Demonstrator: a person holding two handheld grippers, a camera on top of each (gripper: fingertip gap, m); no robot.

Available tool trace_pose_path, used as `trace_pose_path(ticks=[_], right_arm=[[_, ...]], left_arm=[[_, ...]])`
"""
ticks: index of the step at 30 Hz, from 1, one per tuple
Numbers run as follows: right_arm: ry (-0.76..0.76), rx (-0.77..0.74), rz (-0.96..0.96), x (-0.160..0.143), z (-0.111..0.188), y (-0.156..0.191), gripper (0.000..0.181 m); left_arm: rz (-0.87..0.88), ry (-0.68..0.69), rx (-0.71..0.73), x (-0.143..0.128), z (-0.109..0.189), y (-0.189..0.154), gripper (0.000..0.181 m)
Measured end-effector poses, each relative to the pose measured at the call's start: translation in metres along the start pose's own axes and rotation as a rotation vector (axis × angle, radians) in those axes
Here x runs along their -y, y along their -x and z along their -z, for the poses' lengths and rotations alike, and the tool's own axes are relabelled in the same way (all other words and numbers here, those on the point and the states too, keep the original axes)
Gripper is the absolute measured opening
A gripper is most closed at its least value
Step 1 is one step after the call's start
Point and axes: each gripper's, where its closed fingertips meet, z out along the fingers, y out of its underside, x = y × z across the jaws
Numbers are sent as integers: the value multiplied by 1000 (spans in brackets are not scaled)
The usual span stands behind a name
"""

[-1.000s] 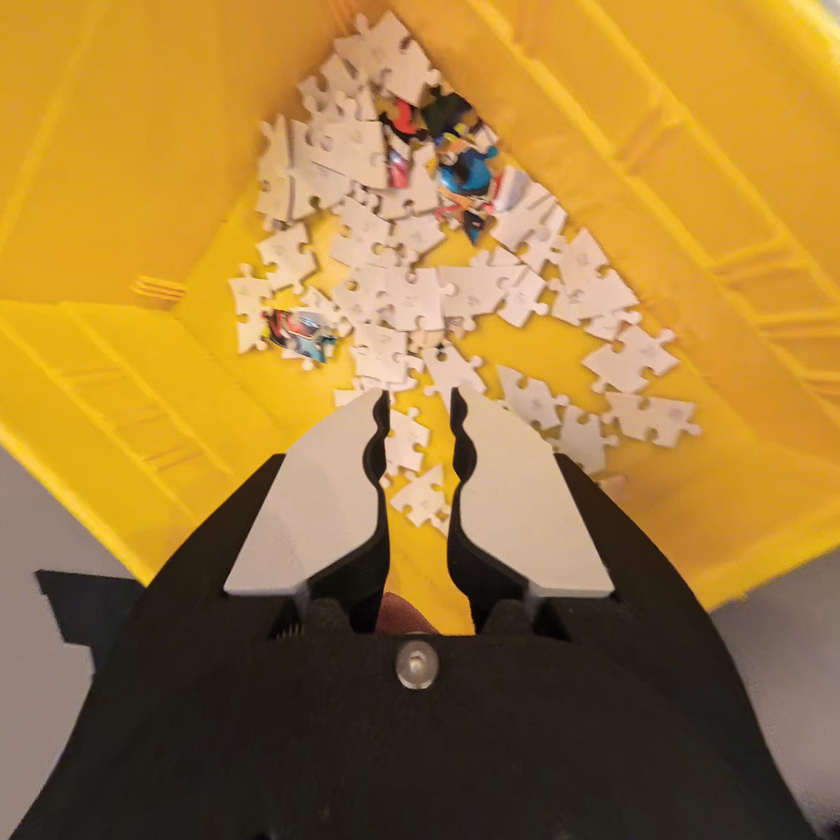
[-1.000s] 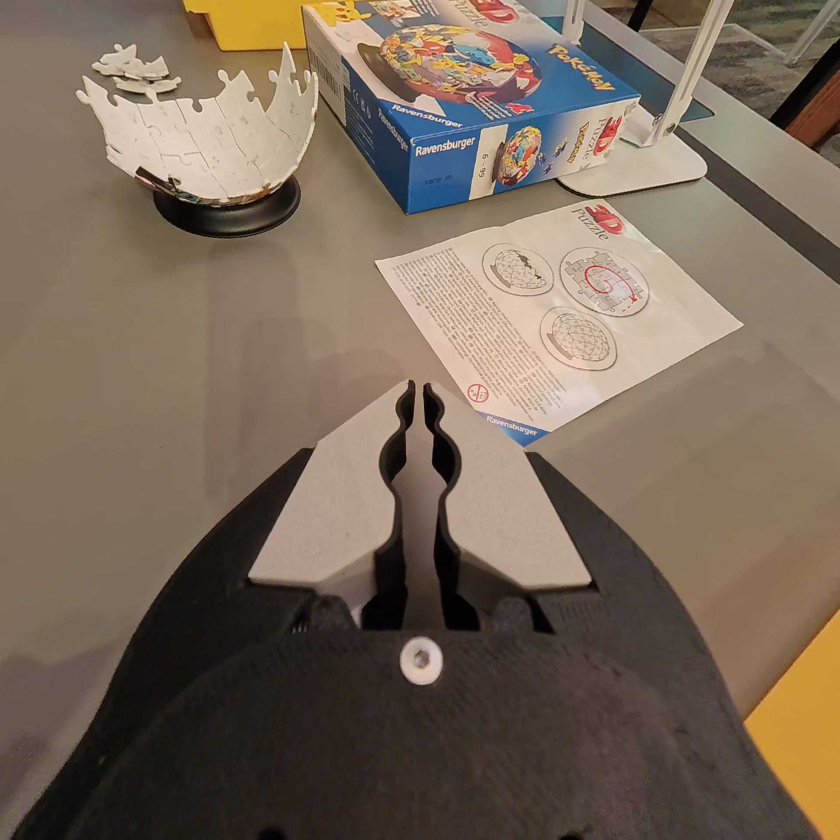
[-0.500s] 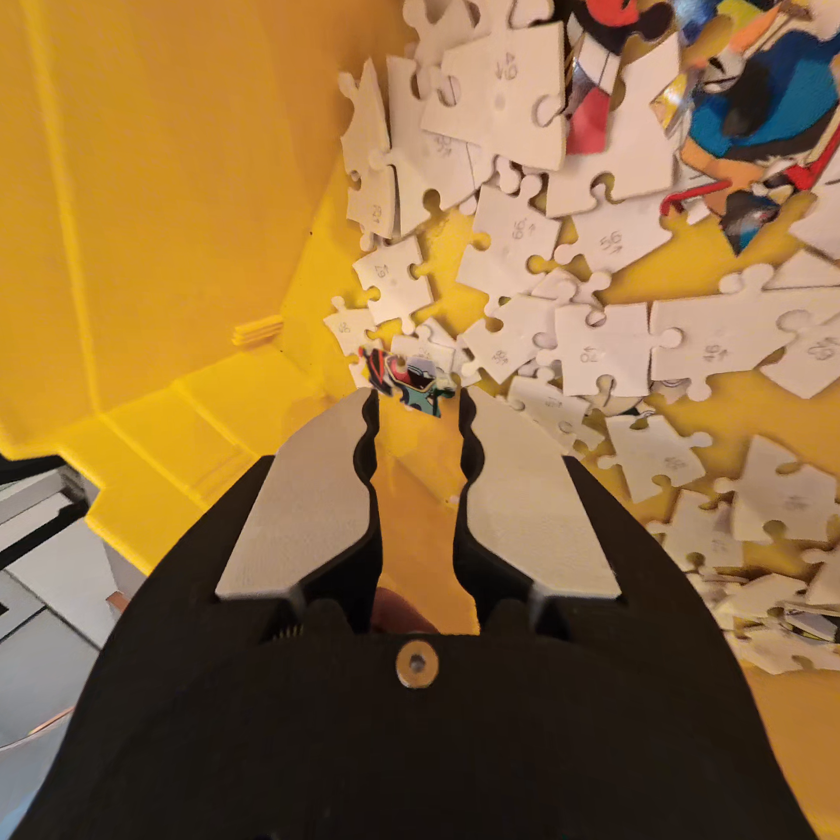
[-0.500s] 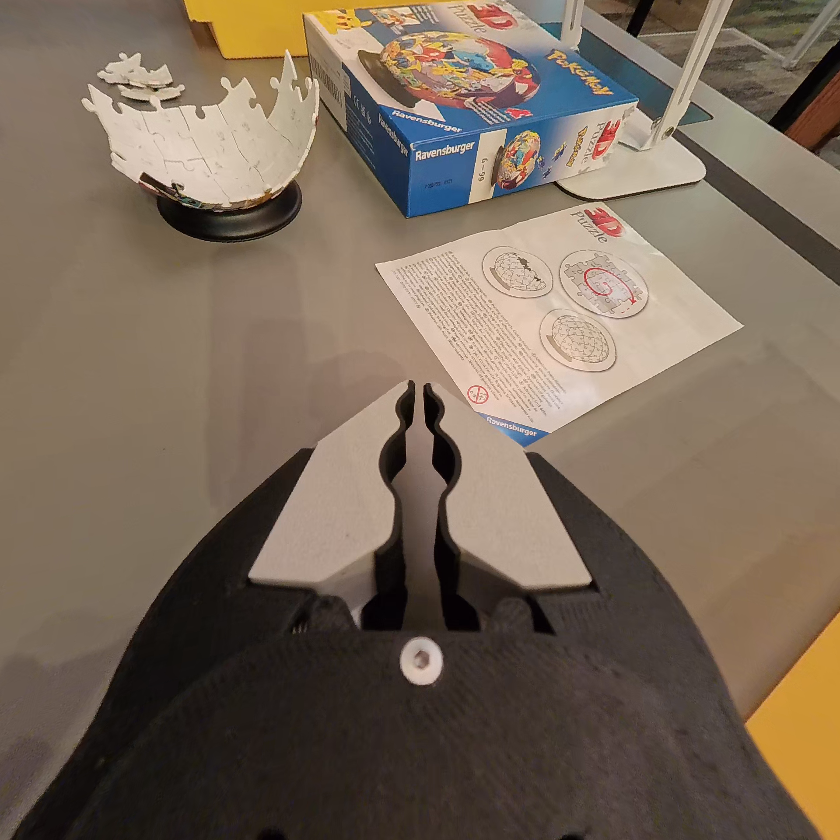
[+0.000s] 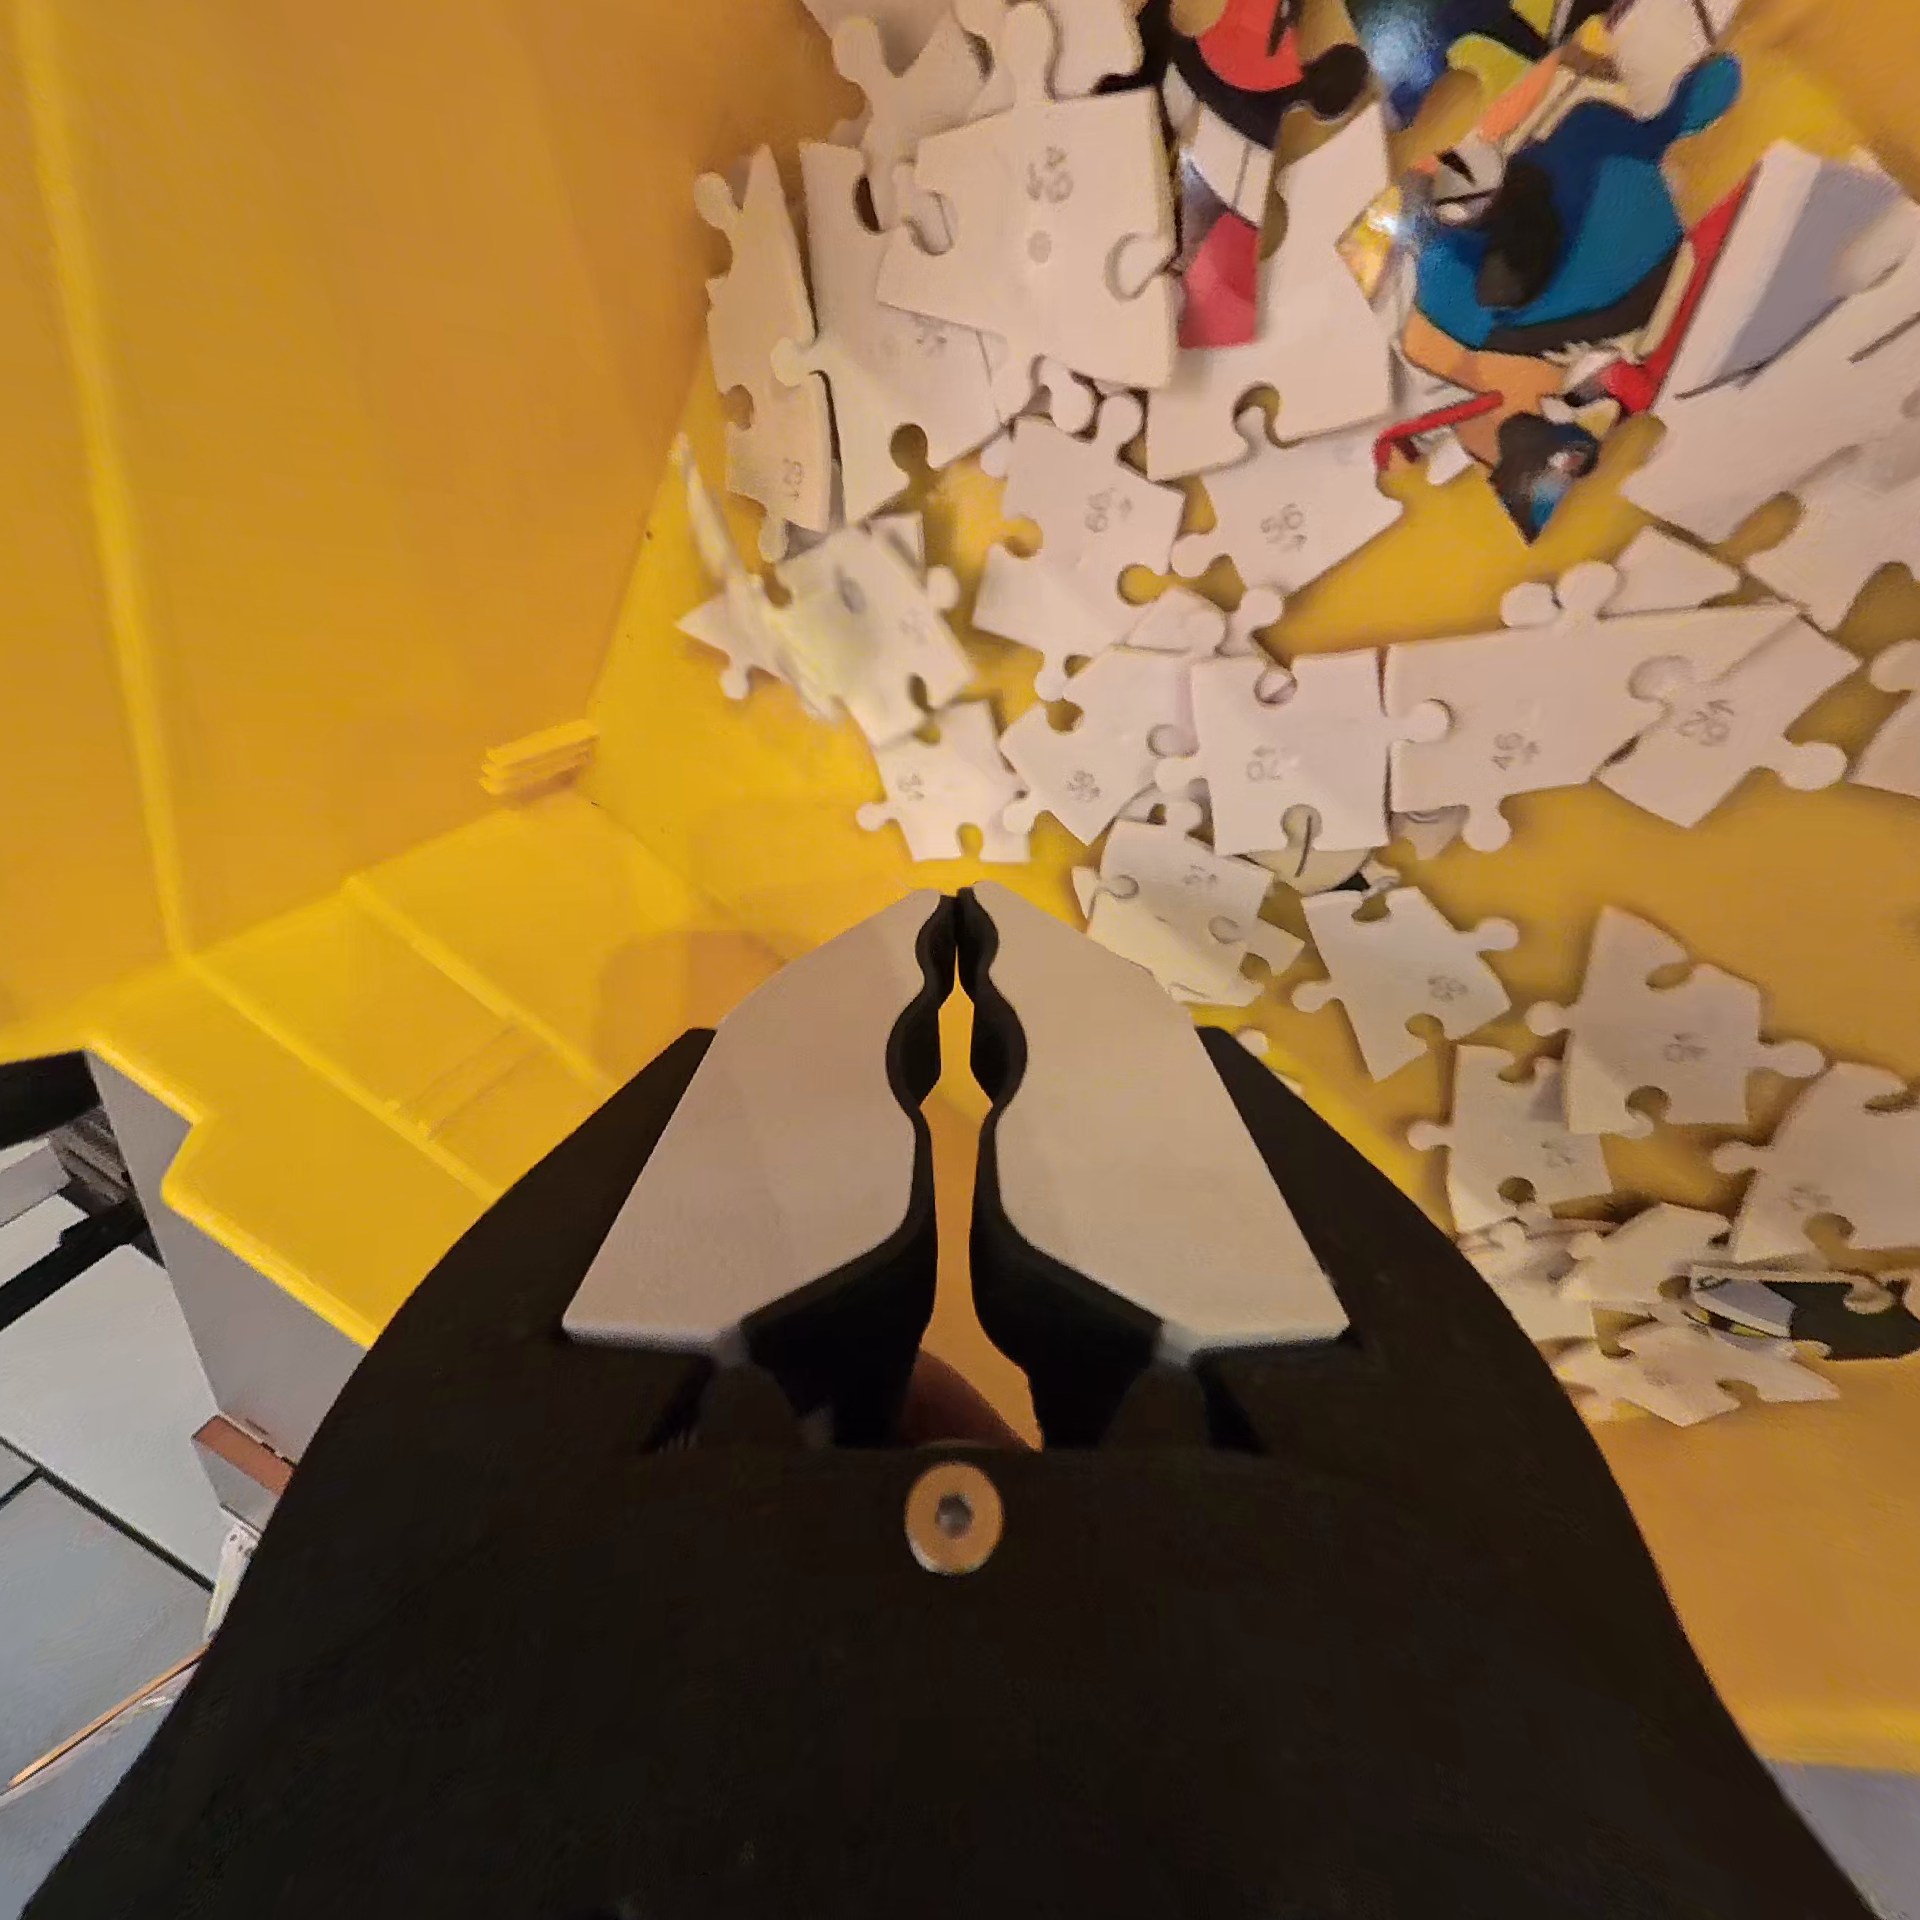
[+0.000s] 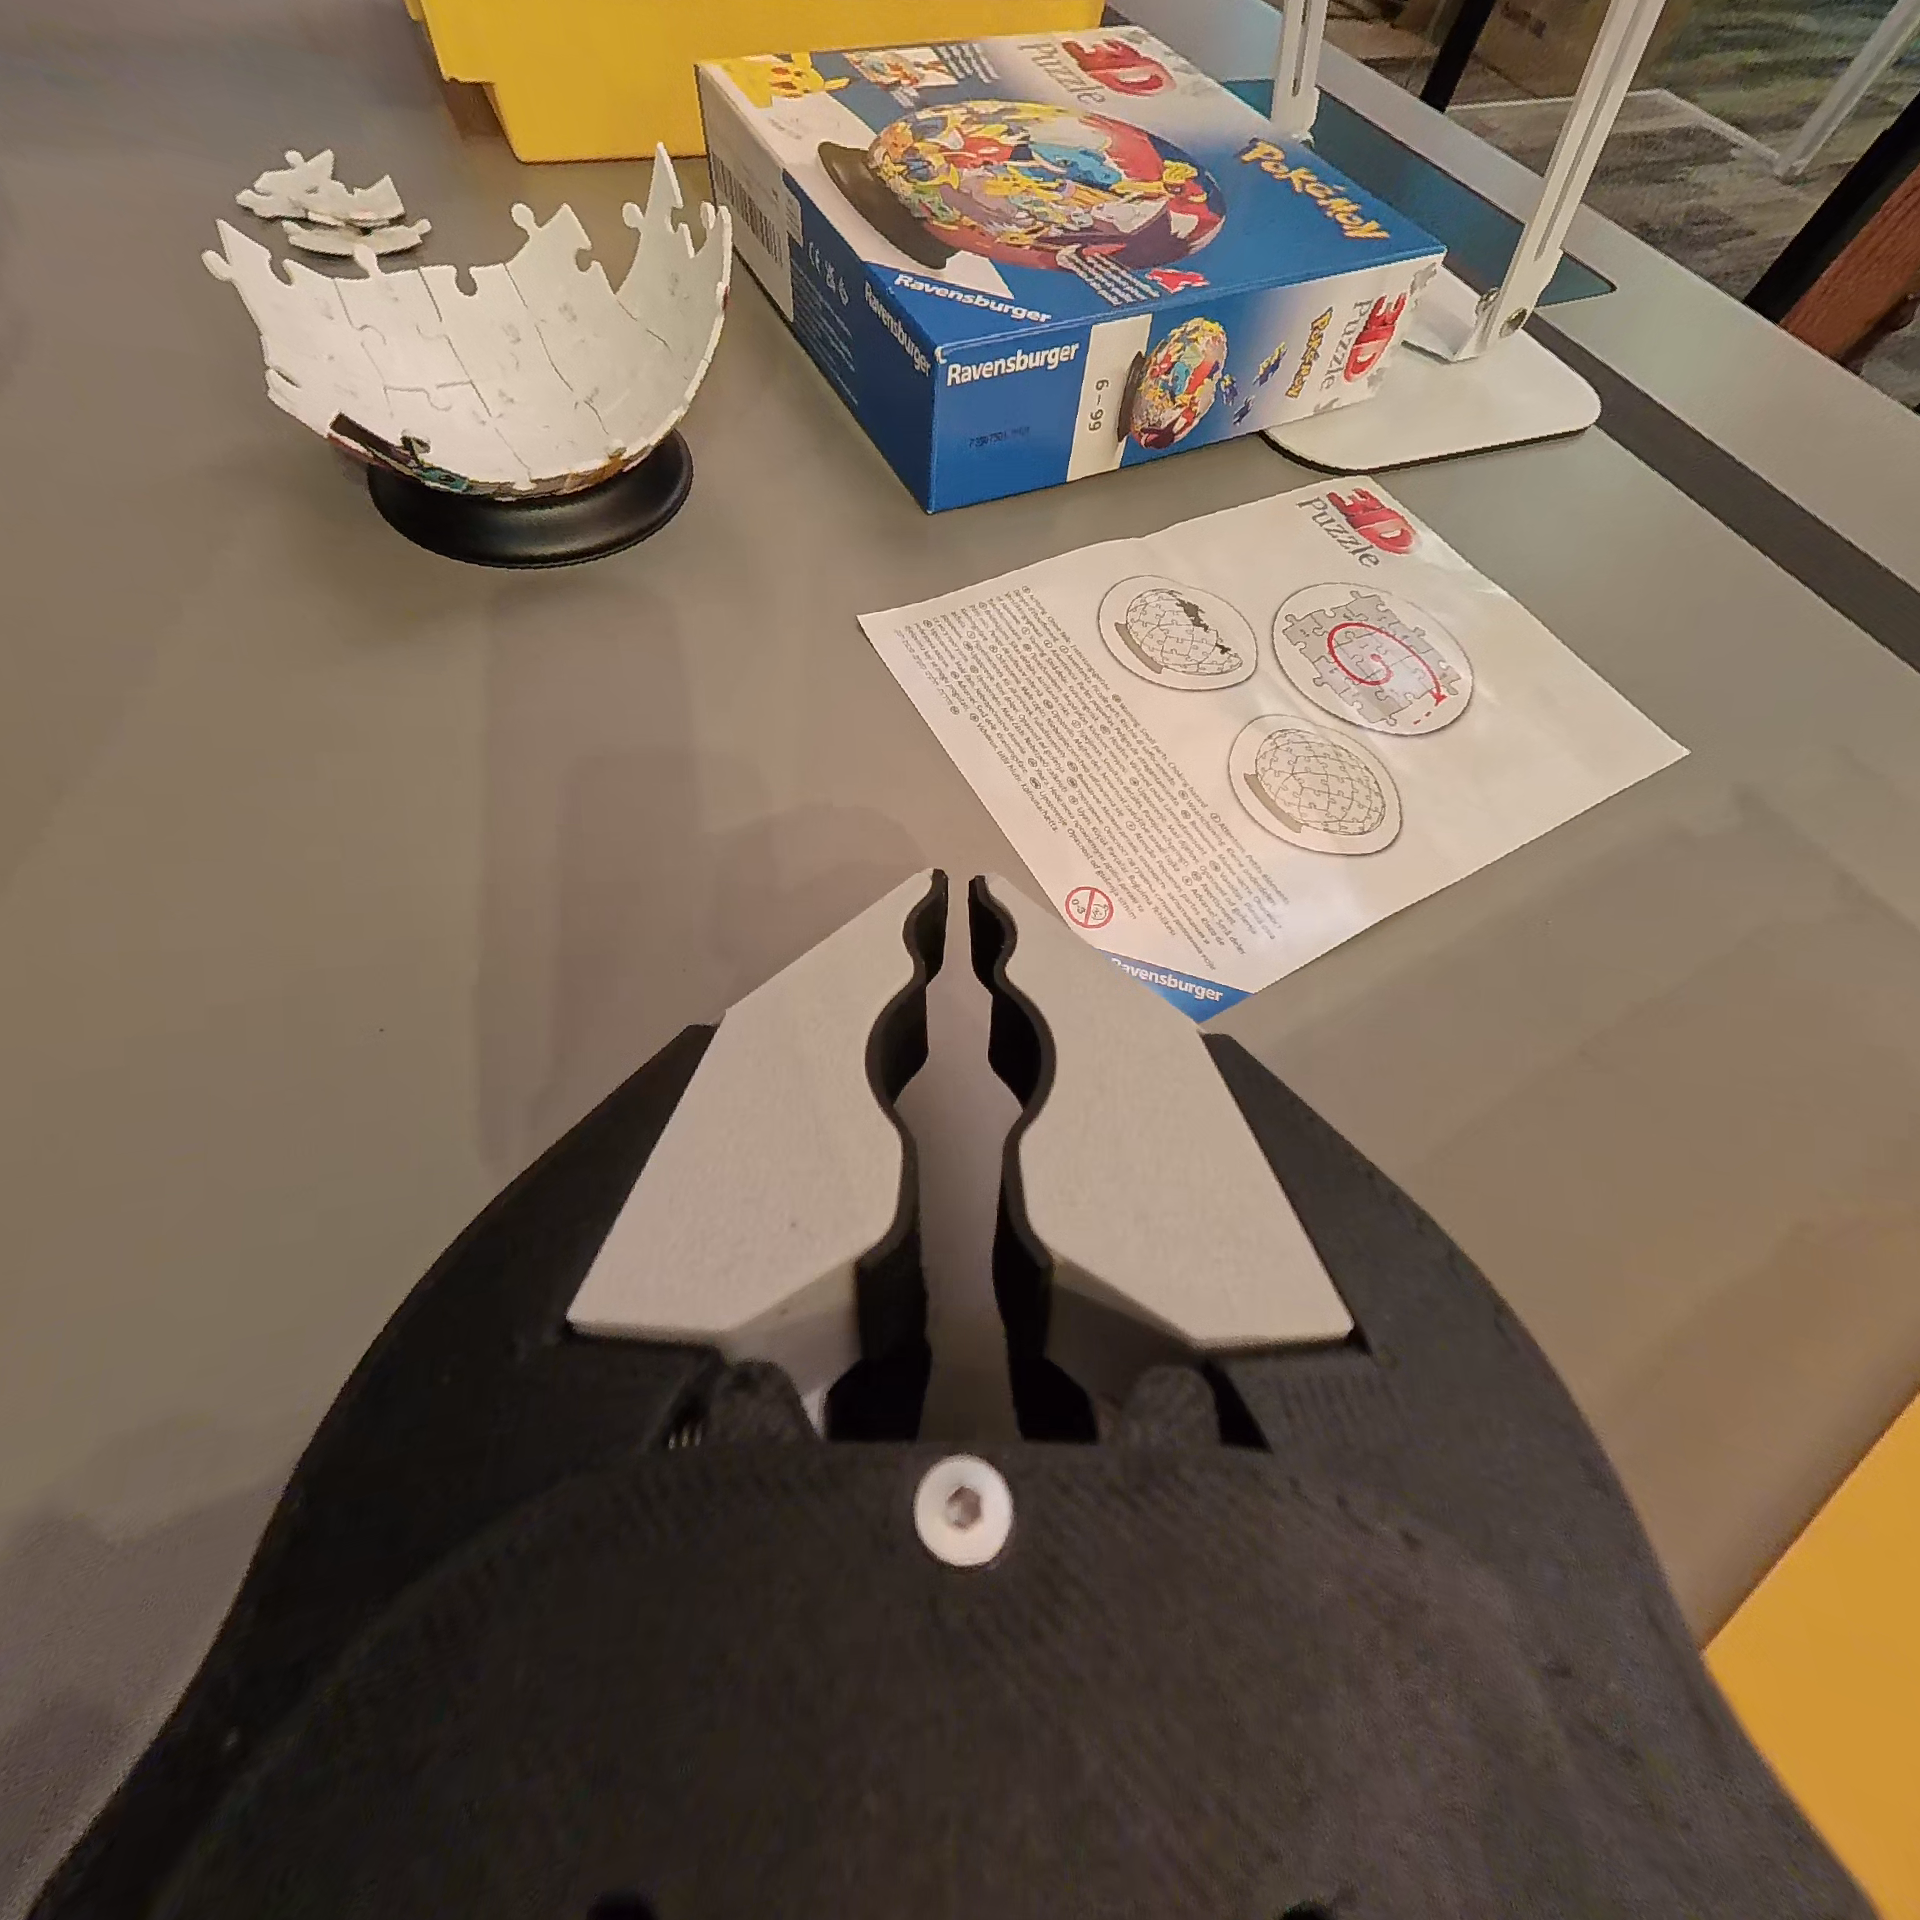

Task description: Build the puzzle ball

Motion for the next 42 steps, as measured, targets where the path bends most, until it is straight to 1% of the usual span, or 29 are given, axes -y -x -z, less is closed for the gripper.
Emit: trace_pose_path(ticks=[4, 7, 8, 10, 11, 12, 15, 18, 19, 23, 26, 29, 34, 38, 40, 42], right_arm=[[0, 1, 0, 0, 0, 0, 2], [1, 2, -2, 0, 0, 0, 3], [2, 1, -1, 0, 0, 0, 3], [2, -2, 2, 0, 0, 0, 3], [2, -3, 2, 0, 0, 0, 3], [1, -4, 2, 0, 0, 0, 3], [-2, -3, 2, 0, 0, 0, 3], [-8, -2, 0, 1, 1, 0, 3], [-10, -2, 0, 1, 1, 0, 3], [-16, -3, -1, 2, 2, 0, 2], [-15, -7, 2, 2, 2, -1, 3], [-17, -11, 2, 1, 3, -2, 3], [-14, -9, 4, 1, 3, -2, 2], [-11, -10, 6, 1, 3, -2, 3], [-12, -10, 6, 1, 3, -2, 3], [-12, -11, 7, 1, 3, -2, 3]], left_arm=[[7, -40, 16, 2, 12, -2, 0], [42, -95, 70, 12, 15, 11, 1], [56, -115, 94, 18, 15, 17, 8], [73, -147, 81, 31, 12, 19, 23], [88, -157, 91, 36, 9, 22, 29], [107, -164, 102, 41, 6, 25, 31], [156, -183, 65, 52, -5, 24, 30], [186, -171, 59, 52, -14, 26, 24], [197, -168, 59, 52, -15, 27, 19], [208, -179, 58, 51, -15, 27, 11], [237, -208, 61, 50, -7, 30, 2], [286, -266, 12, 50, 6, 26, 2], [363, -365, -130, 47, 32, 8, 2], [441, -441, -287, 42, 56, -11, 2], [467, -453, -378, 39, 63, -27, 2], [449, -434, -425, 32, 64, -45, 2]])
